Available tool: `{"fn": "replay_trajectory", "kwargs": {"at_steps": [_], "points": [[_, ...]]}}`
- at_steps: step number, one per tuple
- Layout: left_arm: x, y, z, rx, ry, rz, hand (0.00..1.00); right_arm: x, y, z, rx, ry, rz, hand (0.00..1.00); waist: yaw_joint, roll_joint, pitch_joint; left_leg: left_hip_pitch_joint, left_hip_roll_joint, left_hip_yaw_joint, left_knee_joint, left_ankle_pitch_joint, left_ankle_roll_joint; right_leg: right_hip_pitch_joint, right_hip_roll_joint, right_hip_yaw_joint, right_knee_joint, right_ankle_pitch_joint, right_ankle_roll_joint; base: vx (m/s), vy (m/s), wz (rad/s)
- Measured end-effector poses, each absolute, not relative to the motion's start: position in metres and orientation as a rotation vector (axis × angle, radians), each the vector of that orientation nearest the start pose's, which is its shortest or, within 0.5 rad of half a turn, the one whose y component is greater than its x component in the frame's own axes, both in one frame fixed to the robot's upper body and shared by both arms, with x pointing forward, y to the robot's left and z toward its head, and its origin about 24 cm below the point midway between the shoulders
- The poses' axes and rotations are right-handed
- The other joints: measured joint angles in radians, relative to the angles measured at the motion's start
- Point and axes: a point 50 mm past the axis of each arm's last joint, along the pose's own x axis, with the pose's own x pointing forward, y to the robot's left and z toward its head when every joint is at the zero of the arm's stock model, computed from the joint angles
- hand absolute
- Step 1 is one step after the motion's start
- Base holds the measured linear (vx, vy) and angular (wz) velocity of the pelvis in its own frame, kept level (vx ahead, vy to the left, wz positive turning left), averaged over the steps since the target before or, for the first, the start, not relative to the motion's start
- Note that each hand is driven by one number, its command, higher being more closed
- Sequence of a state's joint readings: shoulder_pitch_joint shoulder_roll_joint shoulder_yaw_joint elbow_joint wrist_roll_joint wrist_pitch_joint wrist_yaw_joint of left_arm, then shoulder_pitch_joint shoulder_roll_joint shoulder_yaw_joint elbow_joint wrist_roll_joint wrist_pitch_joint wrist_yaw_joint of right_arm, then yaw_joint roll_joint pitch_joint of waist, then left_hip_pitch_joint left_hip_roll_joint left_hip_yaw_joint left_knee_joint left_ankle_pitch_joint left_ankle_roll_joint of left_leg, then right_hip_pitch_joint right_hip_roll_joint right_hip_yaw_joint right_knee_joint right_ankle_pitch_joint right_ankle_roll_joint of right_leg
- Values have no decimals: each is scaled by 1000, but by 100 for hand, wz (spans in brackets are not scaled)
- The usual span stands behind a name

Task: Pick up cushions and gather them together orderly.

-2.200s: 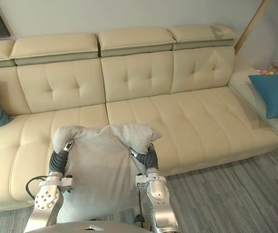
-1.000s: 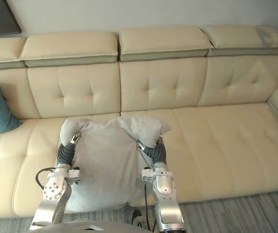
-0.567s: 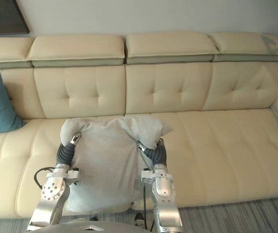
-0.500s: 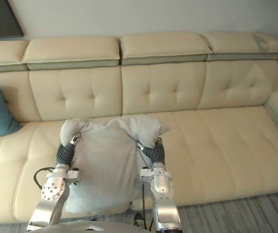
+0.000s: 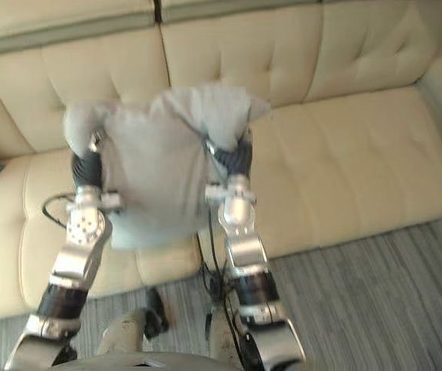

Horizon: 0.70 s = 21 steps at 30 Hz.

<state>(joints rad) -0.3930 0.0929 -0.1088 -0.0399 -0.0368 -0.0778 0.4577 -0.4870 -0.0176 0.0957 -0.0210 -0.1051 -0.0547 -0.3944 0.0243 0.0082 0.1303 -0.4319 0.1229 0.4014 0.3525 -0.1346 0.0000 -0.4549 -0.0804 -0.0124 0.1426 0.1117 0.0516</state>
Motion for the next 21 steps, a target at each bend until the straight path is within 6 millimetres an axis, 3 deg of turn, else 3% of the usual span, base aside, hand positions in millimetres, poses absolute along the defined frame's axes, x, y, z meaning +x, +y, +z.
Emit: {"fn": "replay_trajectory", "kwargs": {"at_steps": [2,6,9,17,20,21], "points": [[314,135,195,-34,-606,263,100,315,-104,221,-3,-689,-200,100,7,11,9,-71,2,-14,19,13,-2,-73,-7,-12,44,-5,-3,-222,-54,27],[333,134,246,-3,-740,265,100,316,-105,268,41,-838,-269,100,13,15,14,-173,1,-20,6,63,-4,-178,-25,-54,80,-5,-4,-118,-54,36],[345,132,270,6,-775,276,100,320,-106,295,48,-898,-322,100,19,18,26,-225,-20,-30,-34,123,7,-248,-40,-64,102,0,-6,-60,-29,28],[356,121,333,13,-873,253,100,315,-117,343,101,-1012,-429,100,10,31,148,-335,-46,-71,-150,234,-2,-387,-54,-114,129,7,-24,-21,-26,26],[359,116,348,14,-876,236,100,325,-121,354,146,-981,-455,100,6,31,172,-387,-46,-72,-163,259,-12,-445,-55,-120,140,9,-26,-10,-10,13],[359,114,352,14,-881,233,0,328,-122,358,175,-963,-450,100,4,32,183,-399,-45,-73,-163,263,-15,-458,-55,-123,144,9,-27,13,-4,8]]}}
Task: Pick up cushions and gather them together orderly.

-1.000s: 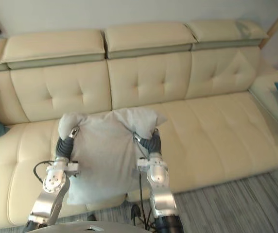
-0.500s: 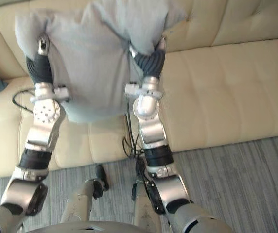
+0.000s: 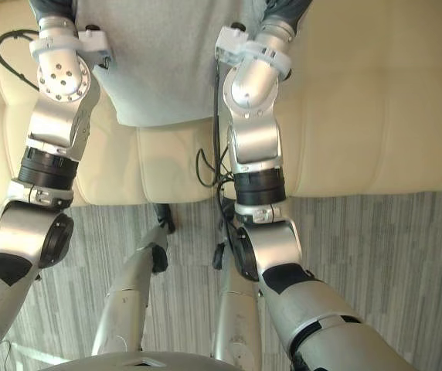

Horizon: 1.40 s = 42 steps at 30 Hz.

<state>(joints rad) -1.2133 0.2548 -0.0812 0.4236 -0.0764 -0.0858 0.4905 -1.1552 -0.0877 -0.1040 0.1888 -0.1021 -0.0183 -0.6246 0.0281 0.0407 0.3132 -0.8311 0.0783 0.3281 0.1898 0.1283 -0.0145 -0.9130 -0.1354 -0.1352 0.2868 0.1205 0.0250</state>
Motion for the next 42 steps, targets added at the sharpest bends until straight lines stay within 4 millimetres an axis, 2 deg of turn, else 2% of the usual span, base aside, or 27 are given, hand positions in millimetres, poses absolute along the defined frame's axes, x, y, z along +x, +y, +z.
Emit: {"fn": "replay_trajectory", "kwargs": {"at_steps": [1,4,6,9,18,21,24,25,26,27,29,31,32,33,34,35,36,37,38,39,40,41,42], "points": [[357,113,356,8,-892,230,0,330,-122,360,197,-954,-442,0,0,2,20,-5,1,0,-2,4,-2,-3,0,-3,0,0,0,14,-6,9],[354,113,366,-8,-919,240,0,329,-127,368,254,-955,-460,0,0,2,22,-46,0,1,-23,19,-8,-55,0,-4,2,0,-1,20,-5,8],[347,118,384,-58,-965,278,0,319,-127,392,305,-1025,-465,0,1,2,23,-100,-1,3,-46,43,-24,-119,0,-11,5,6,-9,47,7,11],[344,122,393,-90,-985,299,0,313,-133,404,316,-1063,-473,0,3,2,23,-109,-1,4,-69,60,-31,-136,2,-14,5,7,-11,39,7,5],[343,136,397,-52,-999,312,0,309,-166,411,316,-1092,-554,0,-1,1,23,-113,0,5,-72,64,-37,-136,2,-18,6,5,-12,25,14,2],[344,150,397,5,-997,327,0,305,-185,414,308,-1111,-593,0,-4,1,24,-113,1,6,-69,64,-37,-136,2,-20,9,5,-12,0,0,0],[346,175,396,12,-974,374,0,303,-208,417,322,-1122,-627,0,-8,1,24,-113,3,6,-64,64,-36,-135,2,-20,12,6,-13,0,0,0],[345,185,394,-10,-967,393,0,304,-216,416,332,-1110,-640,0,-10,1,24,-113,4,6,-60,64,-36,-133,3,-20,12,6,-13,-11,0,-3],[345,205,388,-52,-946,434,0,306,-227,413,321,-1092,-661,0,-14,1,24,-110,8,6,-51,61,-31,-127,4,-19,12,7,-14,-13,-2,-5],[345,211,385,-70,-935,444,0,307,-230,412,318,-1084,-661,0,-15,1,24,-107,9,7,-49,57,-26,-123,6,-20,11,7,-14,-22,-10,-10],[348,237,360,-138,-864,496,0,307,-253,397,290,-1051,-703,0,-12,1,23,-88,20,7,-35,42,-7,-93,15,-20,3,6,-15,-20,-13,-10],[347,251,342,-176,-829,519,0,308,-263,386,268,-1022,-723,0,-13,1,23,-72,22,8,-34,36,1,-73,18,-20,-2,6,-15,-17,-25,-5],[343,265,319,-205,-795,548,0,308,-275,369,245,-985,-755,0,-16,1,23,-55,23,8,-33,31,1,-54,20,-21,-8,5,-15,-14,-33,-5],[341,269,312,-219,-789,555,0,307,-280,362,242,-974,-767,0,-15,1,23,-50,23,8,-33,25,0,-47,21,-21,-10,4,-16,-5,-29,-4],[336,277,296,-241,-772,575,0,303,-288,348,237,-954,-788,0,-16,1,23,-42,24,8,-32,22,3,-37,21,-22,-11,2,-17,0,0,0],[332,283,280,-259,-752,595,0,301,-296,333,217,-925,-813,0,-16,1,23,-31,24,7,-31,22,5,-26,22,-24,-14,1,-16,9,-33,1],[324,288,253,-283,-706,623,0,296,-306,307,178,-868,-845,0,-16,0,23,-13,25,5,-28,18,8,-1,22,-28,-14,-7,-15,10,-32,3],[321,290,243,-287,-687,634,0,295,-309,297,161,-843,-852,0,-18,0,23,-5,25,4,-27,16,8,9,21,-33,-15,-9,-15,16,-34,8],[314,288,207,-304,-615,659,0,290,-314,265,123,-766,-858,0,-19,-1,23,27,26,-4,-23,6,3,47,21,-42,-16,-20,-14,22,-33,8],[308,285,180,-319,-547,674,0,284,-314,242,116,-717,-856,0,-20,-1,23,52,28,-6,-19,-8,2,78,21,-47,-15,-30,-13,29,-36,8],[304,282,163,-331,-502,680,0,282,-312,226,112,-678,-850,0,-23,-2,22,70,28,-7,-17,-17,-2,96,21,-48,-14,-37,-13,42,-39,3],[291,275,125,-345,-394,695,0,274,-306,197,97,-607,-827,0,-26,-3,21,104,28,-8,-13,-30,-2,133,20,-52,-14,-48,-11,44,-32,1],[286,272,113,-351,-357,698,0,272,-303,185,95,-576,-819,0,-27,-4,20,115,29,-7,-9,-36,-2,146,20,-53,-15,-53,-11,66,-42,-2]]}}
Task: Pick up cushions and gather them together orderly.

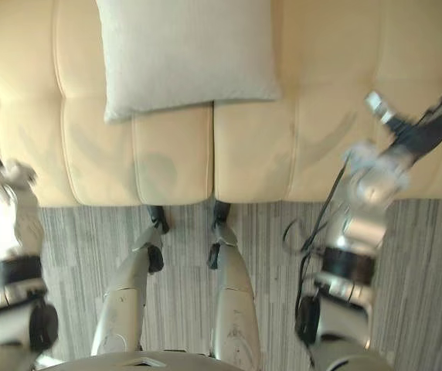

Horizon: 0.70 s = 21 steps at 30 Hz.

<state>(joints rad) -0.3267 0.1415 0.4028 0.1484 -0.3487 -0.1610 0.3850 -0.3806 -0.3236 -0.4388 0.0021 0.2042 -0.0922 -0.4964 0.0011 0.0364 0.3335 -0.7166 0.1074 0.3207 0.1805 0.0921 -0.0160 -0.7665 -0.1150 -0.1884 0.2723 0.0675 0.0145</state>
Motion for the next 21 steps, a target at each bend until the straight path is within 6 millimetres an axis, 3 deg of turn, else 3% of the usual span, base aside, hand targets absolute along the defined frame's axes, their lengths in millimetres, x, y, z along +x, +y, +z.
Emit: {"fn": "replay_trajectory", "kwargs": {"at_steps": [2,3,5,6,8,9,11,15,18,21], "points": [[261,250,58,-376,-168,681,0,260,-284,122,88,-367,-750,0,-3,-12,-10,51,9,2,29,-34,3,63,1,-8,2,-26,3,86,-49,-2],[255,245,46,-381,-123,680,0,256,-280,108,88,-314,-737,0,-4,-12,-11,68,10,1,33,-37,-1,82,2,-10,2,-28,5,109,-53,0],[233,225,2,-391,62,640,0,243,-258,51,87,-87,-661,0,-4,-23,-20,175,17,3,58,-69,1,197,5,-11,0,-50,10,132,-56,-9],[228,223,-5,-382,96,630,0,240,-253,40,84,-44,-644,0,-3,-28,-24,201,20,6,63,-80,-1,225,8,-7,-1,-55,10,109,-52,-26],[205,212,-36,-304,250,565,0,221,-233,-6,77,155,-568,0,1,-49,-78,297,37,18,90,-124,-5,327,22,3,-21,-68,15,88,-27,-29],[200,211,-42,-286,281,550,0,215,-230,-15,66,194,-556,0,1,-52,-94,313,39,22,94,-132,-6,346,25,6,-29,-69,16,77,-9,-26],[180,204,-73,-206,450,493,0,191,-221,-57,35,397,-521,0,5,-62,-142,402,51,43,97,-167,-11,445,37,17,-79,-77,13,52,0,-31],[149,194,-114,-110,700,437,0,148,-218,-104,-8,675,-503,0,5,-65,-226,502,48,64,71,-183,-19,544,35,16,-125,-79,16,55,29,-16],[129,189,-134,-75,841,410,0,121,-214,-127,15,822,-507,0,4,-65,-281,561,37,70,26,-181,-33,597,35,16,-170,-67,24,50,17,-8],[114,187,-145,-53,926,396,0,105,-209,-140,44,921,-507,0,7,-67,-294,634,19,74,-36,-163,-41,661,36,21,-211,-51,36,58,3,-4]]}}
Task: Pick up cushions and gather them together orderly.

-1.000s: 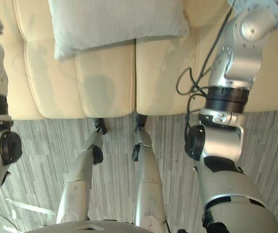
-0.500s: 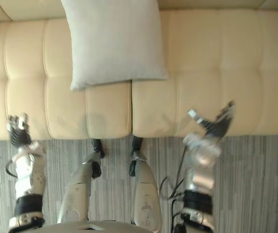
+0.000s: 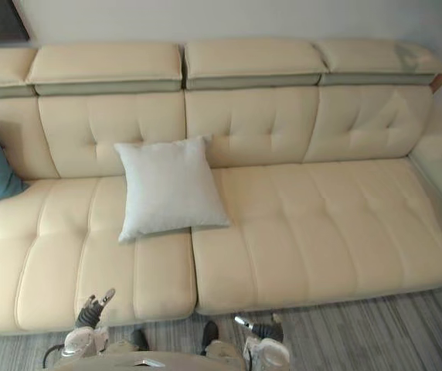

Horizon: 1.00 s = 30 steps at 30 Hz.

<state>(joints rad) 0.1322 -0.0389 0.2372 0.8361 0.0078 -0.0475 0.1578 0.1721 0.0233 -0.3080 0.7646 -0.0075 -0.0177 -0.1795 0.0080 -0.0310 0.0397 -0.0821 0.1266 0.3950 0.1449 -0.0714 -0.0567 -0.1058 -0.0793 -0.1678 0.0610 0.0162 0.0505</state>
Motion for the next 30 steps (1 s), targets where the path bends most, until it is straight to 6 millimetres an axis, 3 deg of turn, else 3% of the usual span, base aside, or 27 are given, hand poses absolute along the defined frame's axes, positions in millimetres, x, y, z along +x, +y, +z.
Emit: {"fn": "replay_trajectory", "kwargs": {"at_steps": [3,7,9,10,11,12,13,14,15,16,17,18,20,23,25,26,27,28,29,30], "points": [[112,189,-147,-36,944,394,0,98,-209,-145,58,957,-521,0,9,-1,-4,49,-11,19,-34,16,4,26,1,24,-10,11,4,37,12,-20],[113,194,-147,-1,954,386,0,115,-203,-144,56,946,-485,0,16,-11,8,70,-13,71,-28,12,8,18,4,80,-2,42,13,-27,28,-38],[122,195,-144,14,932,381,0,126,-200,-141,37,919,-454,0,14,-17,23,28,-4,77,33,-12,29,-15,7,84,11,84,31,-184,34,-31],[128,194,-142,11,913,378,0,131,-201,-139,15,909,-433,0,22,-7,28,5,15,86,40,-11,43,-33,23,87,-13,141,57,-224,71,-27],[135,193,-139,8,891,378,0,142,-201,-135,11,880,-422,0,24,11,56,-11,42,103,46,-5,60,-75,-2,24,194,20,6,-214,76,-18],[136,194,-139,13,891,376,0,141,-200,-136,11,883,-422,0,19,13,57,-12,39,97,46,-4,65,-96,-25,-1,346,-53,-9,-116,64,3],[136,195,-139,16,889,380,0,135,-200,-139,12,905,-424,0,18,17,62,-1,35,89,47,-4,74,-102,-61,-22,527,-119,3,-89,-4,30],[131,201,-139,30,895,391,0,123,-198,-145,14,955,-423,0,14,1,49,-2,21,74,42,11,80,-63,-103,-37,657,-160,21,-77,-30,34],[129,203,-140,37,900,395,0,120,-197,-147,16,965,-424,0,12,-10,43,-5,12,69,37,19,81,-42,-117,-36,674,-168,24,-119,-63,39],[124,208,-140,49,909,404,0,113,-196,-150,18,996,-422,0,11,-30,31,-11,-8,64,22,43,78,3,-139,-32,670,-175,34,-151,-120,21],[121,212,-141,60,918,417,0,113,-194,-152,19,1009,-418,0,20,-50,18,-41,-23,70,32,70,73,49,-146,-26,564,-191,62,-165,-141,3],[120,212,-141,61,921,422,0,113,-196,-152,15,1010,-418,0,25,-48,13,-57,-20,71,33,81,73,57,-133,-23,518,-210,71,-159,-121,-26],[122,201,-142,30,922,410,0,128,-207,-146,-16,971,-423,0,48,-6,2,-128,3,65,0,143,63,95,-64,-9,261,-219,65,-217,-87,-38],[131,189,-141,28,907,363,0,140,-216,-141,-36,939,-431,0,39,32,60,-166,4,28,-14,198,62,134,-44,-30,128,-222,59,-275,-88,2],[129,183,-142,29,912,341,0,139,-223,-139,-51,937,-441,0,31,50,77,-156,2,-1,-46,231,56,134,-37,-50,140,-223,58,-274,-45,28],[128,183,-143,31,916,339,0,137,-223,-140,-52,941,-443,0,29,52,77,-153,-1,-8,-62,245,51,128,-36,-60,149,-224,55,-298,3,31],[124,182,-144,40,927,329,0,134,-222,-141,-50,949,-445,0,25,56,76,-155,-1,-29,-102,264,-6,103,-34,-75,174,-224,49,-269,55,26],[129,186,-142,59,909,319,0,130,-220,-143,-41,961,-448,0,25,26,84,-186,-20,-43,-58,224,-21,78,-62,-90,176,-226,31,-353,109,17],[132,191,-139,62,895,326,0,129,-218,-144,-24,962,-455,0,27,5,90,-217,-38,-58,78,171,44,59,-101,-94,183,-211,35,-179,98,3],[132,192,-139,60,892,330,0,129,-218,-144,-21,963,-460,0,26,-1,92,-221,-47,-65,146,141,65,57,-114,-89,185,-205,38,-194,135,-25]]}}
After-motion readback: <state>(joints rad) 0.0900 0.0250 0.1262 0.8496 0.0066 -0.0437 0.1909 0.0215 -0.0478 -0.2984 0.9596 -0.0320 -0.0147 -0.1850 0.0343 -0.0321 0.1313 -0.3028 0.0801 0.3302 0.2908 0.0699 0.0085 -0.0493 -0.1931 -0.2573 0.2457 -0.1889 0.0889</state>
